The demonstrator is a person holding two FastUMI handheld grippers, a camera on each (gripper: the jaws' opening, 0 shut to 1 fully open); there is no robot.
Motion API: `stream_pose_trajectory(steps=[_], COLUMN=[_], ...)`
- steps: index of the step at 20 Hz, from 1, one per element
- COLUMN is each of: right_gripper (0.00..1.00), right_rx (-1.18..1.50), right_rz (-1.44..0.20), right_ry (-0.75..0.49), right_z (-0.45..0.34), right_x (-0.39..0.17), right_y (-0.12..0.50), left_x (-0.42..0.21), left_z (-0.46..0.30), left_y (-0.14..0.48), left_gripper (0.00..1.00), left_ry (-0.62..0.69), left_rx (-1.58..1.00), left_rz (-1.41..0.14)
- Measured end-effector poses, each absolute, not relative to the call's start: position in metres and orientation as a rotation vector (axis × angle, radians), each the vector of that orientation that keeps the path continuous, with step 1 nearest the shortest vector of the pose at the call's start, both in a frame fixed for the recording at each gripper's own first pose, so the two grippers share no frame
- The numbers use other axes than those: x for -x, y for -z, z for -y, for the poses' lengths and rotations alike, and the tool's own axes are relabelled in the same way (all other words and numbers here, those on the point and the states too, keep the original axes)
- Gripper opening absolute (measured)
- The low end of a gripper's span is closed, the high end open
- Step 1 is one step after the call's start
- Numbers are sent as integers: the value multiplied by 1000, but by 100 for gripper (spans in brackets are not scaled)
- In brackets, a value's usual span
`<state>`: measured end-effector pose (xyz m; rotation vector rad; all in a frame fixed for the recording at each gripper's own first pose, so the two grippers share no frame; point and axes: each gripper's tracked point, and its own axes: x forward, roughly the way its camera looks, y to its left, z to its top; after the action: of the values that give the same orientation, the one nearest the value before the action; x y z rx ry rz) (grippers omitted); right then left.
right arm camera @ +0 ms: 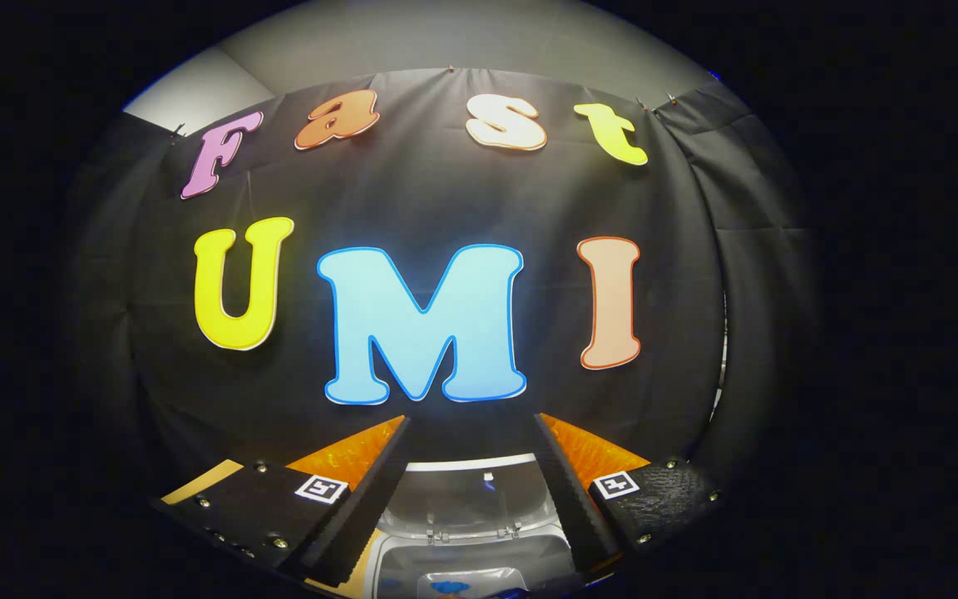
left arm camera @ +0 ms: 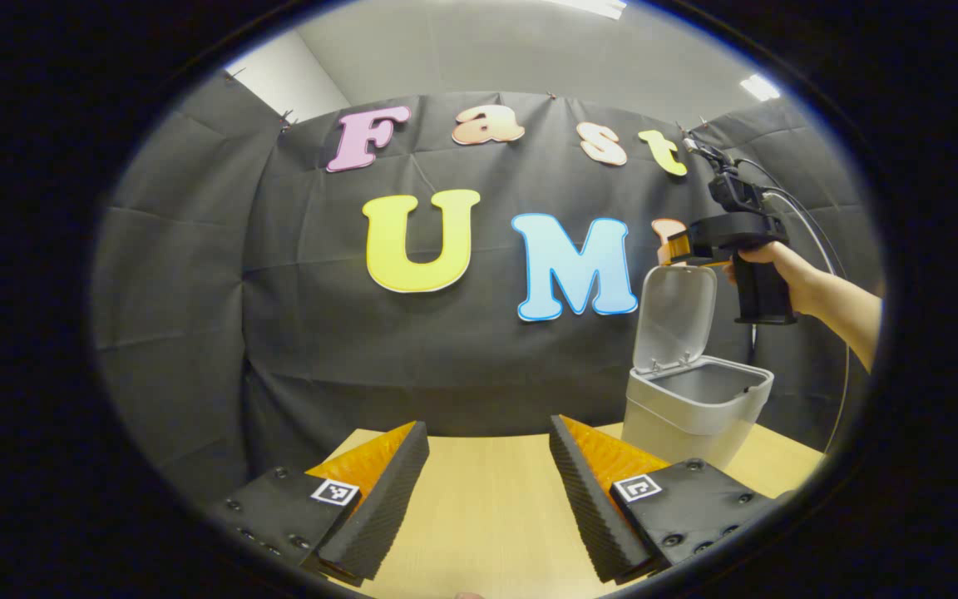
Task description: Press the lid of the desktop garbage bin to open it, pick up the crumpled paper on the desktop and throw it into the bin, then pick up the pop can on the desktop and drop it into the bin, and finally close the garbage bin lid.
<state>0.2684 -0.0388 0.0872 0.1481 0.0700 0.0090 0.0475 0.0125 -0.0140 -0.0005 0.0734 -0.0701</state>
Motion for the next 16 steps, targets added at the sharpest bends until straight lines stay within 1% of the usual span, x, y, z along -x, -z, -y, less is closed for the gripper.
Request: stream_pose_trajectory(steps=[4,10,11,16], right_gripper=[92,92,92,92], right_rx=[-148,-155,-152,-109], right_rz=[-80,-121,-139,-179], right_ry=[-16,-79,-87,-72], right_z=[40,39,39,36], right_x=[-240,-211,-207,-186], right_y=[-77,-59,-53,-22], left_x=[-39,-28,-28,-35], left_z=[-12,-10,-9,-12], left_y=[13,20,21,18], left_gripper=[100,100,89,98], left_ry=[67,45,35,34], left_rx=[16,29,35,30], left_rz=[-71,-77,-77,-66])
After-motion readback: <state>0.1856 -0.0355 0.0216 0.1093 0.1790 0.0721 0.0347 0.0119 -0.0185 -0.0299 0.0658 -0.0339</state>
